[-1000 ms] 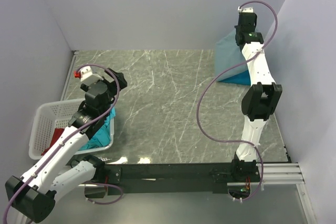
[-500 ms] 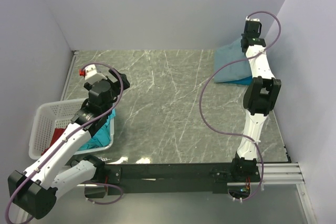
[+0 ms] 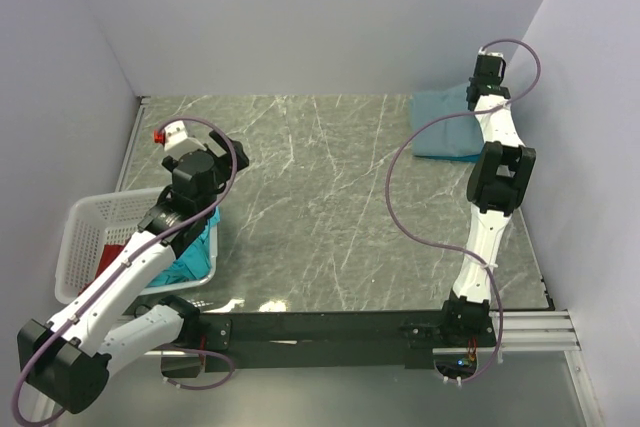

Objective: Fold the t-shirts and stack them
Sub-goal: Neatly place the folded tshirt to the corner, then reset both grippers

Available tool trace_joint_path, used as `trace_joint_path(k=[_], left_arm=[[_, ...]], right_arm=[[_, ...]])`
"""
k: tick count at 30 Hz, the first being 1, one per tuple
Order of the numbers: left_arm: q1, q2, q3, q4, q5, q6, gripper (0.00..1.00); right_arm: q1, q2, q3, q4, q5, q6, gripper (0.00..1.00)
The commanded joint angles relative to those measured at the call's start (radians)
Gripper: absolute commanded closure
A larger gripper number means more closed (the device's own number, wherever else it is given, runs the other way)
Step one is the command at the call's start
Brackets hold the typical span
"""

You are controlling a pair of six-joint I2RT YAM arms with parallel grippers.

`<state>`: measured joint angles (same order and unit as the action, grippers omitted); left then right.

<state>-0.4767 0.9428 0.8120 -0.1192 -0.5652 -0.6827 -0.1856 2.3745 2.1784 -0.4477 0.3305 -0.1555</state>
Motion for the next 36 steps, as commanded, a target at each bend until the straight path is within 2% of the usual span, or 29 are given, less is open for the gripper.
trace_joint_path(k=[1, 3, 6, 7, 9, 14, 21, 25, 29, 36], left_arm=[[-0.002, 0.005, 0.053, 0.004, -0.004, -0.02, 0.01], [0.0, 0.01, 0.058, 0.001, 0.001, -0.02, 0.01], [-0.002, 0.013, 0.064, -0.011, -0.001, -0.029, 0.01], [-0.002, 0.011, 0.065, -0.011, -0.004, -0.034, 0.01], [0.0, 0.008, 0.065, -0.014, -0.001, -0.037, 0.01], [-0.002, -0.007, 0.061, -0.04, -0.012, -0.063, 0.01], [-0.002, -0.032, 0.041, -0.025, 0.048, -0.051, 0.03], [0.0, -0.041, 0.029, -0.03, 0.079, -0.06, 0.02], [-0.002, -0.044, 0.018, -0.034, 0.114, -0.066, 0.02], [-0.002, -0.067, -0.022, -0.048, 0.149, -0.095, 0.01]], right_arm=[[-0.014, 0.006, 0.028, 0.081, 0.002, 0.023, 0.81], [-0.02, 0.003, 0.012, 0.099, 0.007, 0.028, 0.77], [-0.025, -0.014, 0.0, 0.104, 0.031, 0.057, 0.44], [-0.025, -0.023, -0.006, 0.115, 0.038, 0.065, 0.26], [-0.023, -0.057, -0.025, 0.135, 0.059, 0.08, 0.16], [-0.02, -0.188, -0.107, 0.15, 0.036, 0.131, 0.13], [0.041, -0.461, -0.431, 0.195, -0.134, 0.255, 0.11], [0.129, -0.66, -0.616, 0.237, -0.14, 0.3, 0.11], [0.314, -0.825, -0.796, 0.274, -0.053, 0.339, 0.1], [0.561, -1.102, -1.067, 0.303, -0.033, 0.468, 0.09]])
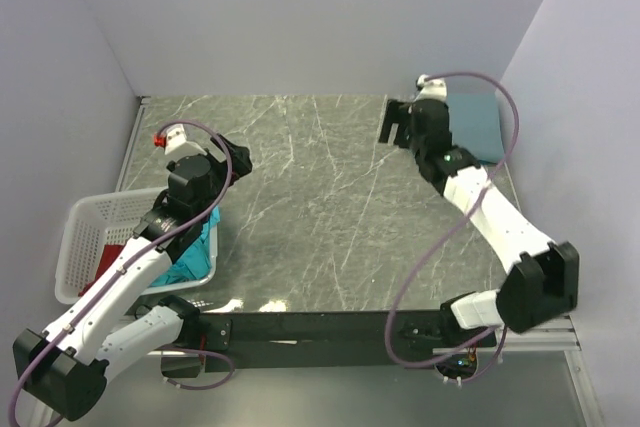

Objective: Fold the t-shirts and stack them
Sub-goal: Reset both grippers

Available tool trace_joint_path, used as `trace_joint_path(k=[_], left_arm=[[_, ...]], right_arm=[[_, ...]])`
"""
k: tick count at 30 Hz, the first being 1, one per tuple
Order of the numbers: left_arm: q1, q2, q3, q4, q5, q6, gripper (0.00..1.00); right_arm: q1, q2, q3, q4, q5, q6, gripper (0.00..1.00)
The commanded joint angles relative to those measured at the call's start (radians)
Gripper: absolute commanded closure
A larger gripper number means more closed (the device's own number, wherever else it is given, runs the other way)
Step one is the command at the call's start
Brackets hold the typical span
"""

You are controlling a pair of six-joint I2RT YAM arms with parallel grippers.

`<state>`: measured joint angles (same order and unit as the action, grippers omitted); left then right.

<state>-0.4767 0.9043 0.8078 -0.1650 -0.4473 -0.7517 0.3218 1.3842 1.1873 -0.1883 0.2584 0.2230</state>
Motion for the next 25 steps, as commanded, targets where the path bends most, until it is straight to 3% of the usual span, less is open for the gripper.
trace_joint_path(k=[1, 6, 13, 25], left_arm=[[-0.002, -0.03, -0.021, -0.007, 0.038, -0.028, 0.01], [-0.002, -0.035, -0.042, -0.014, 0.059, -0.028, 0.02], [0.0, -0.056, -0.058, -0.024, 0.035, -0.04, 0.01], [-0.002, -0.087, -0.071, -0.041, 0.045, -0.058, 0.02]], right_arm=[[0.077, -0.147, -0.109, 0.047, 0.038, 0.134, 0.09], [0.122, -0.391, -0.384, 0.102, -0.044, 0.249, 0.09], [0.122, -0.638, -0.574, 0.089, -0.076, 0.306, 0.08], [0.12, -0.668, -0.586, 0.055, -0.025, 0.315, 0.07]])
